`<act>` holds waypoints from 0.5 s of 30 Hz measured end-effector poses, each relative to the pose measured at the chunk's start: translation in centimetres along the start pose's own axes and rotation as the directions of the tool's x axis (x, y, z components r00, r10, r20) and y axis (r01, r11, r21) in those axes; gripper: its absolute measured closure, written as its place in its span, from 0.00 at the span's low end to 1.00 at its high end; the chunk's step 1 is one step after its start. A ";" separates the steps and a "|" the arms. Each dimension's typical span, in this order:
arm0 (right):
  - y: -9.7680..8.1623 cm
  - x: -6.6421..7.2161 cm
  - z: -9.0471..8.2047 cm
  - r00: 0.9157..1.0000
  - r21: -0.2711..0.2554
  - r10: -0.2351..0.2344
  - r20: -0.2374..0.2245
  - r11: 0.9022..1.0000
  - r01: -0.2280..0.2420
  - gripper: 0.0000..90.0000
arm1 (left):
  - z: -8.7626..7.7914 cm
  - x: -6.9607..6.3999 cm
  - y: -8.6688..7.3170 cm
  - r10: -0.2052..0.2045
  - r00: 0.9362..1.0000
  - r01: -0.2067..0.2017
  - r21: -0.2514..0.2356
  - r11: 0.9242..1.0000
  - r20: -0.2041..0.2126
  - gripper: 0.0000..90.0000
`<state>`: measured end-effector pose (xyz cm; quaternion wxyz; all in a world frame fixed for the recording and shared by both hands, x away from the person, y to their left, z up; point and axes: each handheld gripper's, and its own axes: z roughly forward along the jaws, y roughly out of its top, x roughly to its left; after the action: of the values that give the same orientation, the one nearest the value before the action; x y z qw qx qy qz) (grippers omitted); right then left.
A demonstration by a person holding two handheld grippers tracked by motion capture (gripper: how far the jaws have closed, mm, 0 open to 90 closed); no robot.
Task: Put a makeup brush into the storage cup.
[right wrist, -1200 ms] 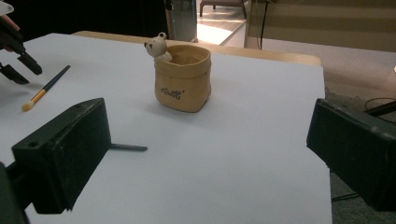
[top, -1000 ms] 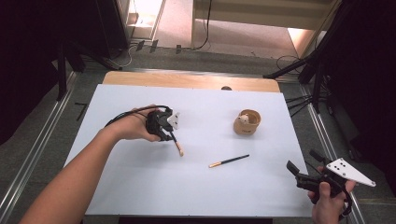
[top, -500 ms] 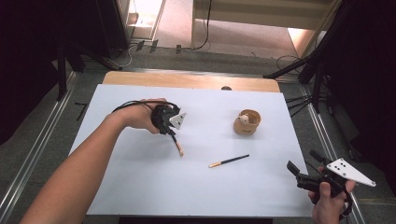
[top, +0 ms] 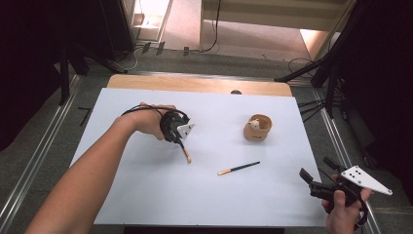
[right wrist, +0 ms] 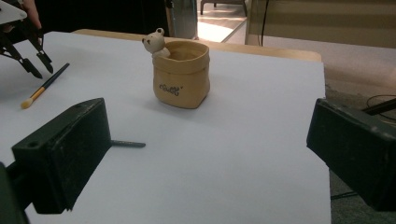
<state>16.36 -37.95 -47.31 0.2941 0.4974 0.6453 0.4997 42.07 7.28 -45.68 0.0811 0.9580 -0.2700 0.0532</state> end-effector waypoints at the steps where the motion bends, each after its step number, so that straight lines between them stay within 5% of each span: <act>1: 0.0 0.0 0.0 1.000 0.000 0.001 0.000 1.000 -0.001 0.00 | 0.1 0.0 0.0 0.004 1.000 -0.004 -0.004 1.000 0.005 0.82; 15: 0.0 0.0 0.0 1.000 0.001 -0.001 -0.002 1.000 0.001 0.00 | 0.5 0.3 1.1 0.145 0.988 -0.147 0.042 0.988 0.046 0.83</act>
<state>16.35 -37.99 -47.34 0.2935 0.4967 0.6461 0.4996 41.74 6.08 -46.00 0.0494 0.9382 -0.3397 0.0448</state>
